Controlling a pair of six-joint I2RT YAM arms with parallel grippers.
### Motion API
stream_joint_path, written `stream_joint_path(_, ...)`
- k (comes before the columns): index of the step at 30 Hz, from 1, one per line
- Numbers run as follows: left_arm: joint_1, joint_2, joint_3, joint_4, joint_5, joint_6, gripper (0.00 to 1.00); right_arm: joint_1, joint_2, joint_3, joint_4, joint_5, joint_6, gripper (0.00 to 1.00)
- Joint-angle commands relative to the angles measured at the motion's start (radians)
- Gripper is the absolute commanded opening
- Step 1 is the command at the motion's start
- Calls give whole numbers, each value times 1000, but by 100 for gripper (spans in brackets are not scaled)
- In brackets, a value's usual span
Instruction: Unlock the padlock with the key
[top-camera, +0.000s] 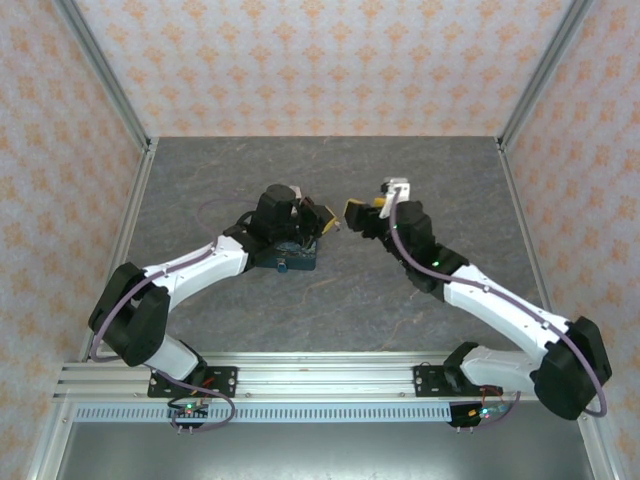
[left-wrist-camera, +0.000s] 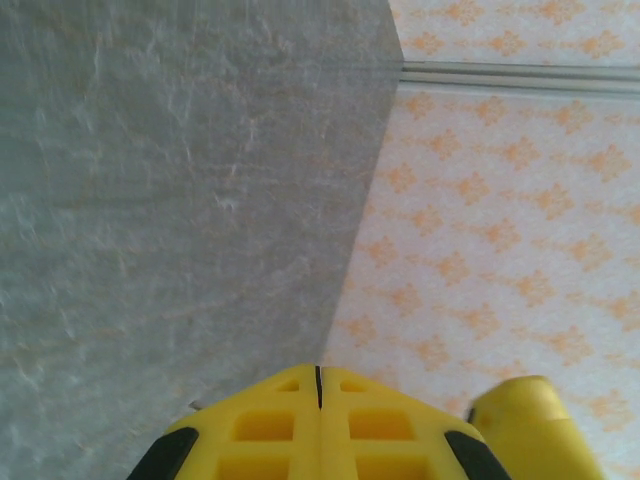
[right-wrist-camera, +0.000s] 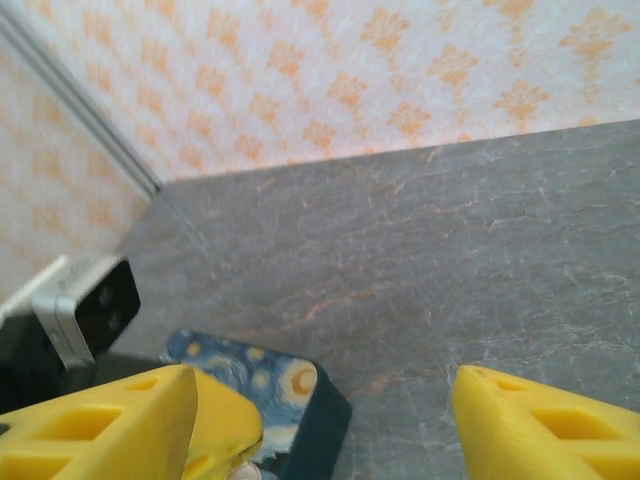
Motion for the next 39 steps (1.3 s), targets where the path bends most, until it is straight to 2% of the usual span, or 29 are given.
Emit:
stream_joint_path(1,20,-21,23,45,-48,268,0,-65,-28,13,16,-159,313,72)
stream_joint_path(7,37,-34,6,195,-11,409,0,-156,53,-105,405,-346,718,74)
stream_joint_path(13,39,-22,3,333,5,425,0,-159,209,-105,686,-413,907,70)
stream_joint_path(25,41,60,-19,604,-45,244,0,-154,361,-127,989,-441,1031,55)
stream_joint_path(30,41,97,-14,659,-48,190,0,-140,373,-122,1026,-451,1023,49)
stream_joint_path(39,39,111,-14,673,-53,170,0,-118,399,-96,1022,-460,1014,36)
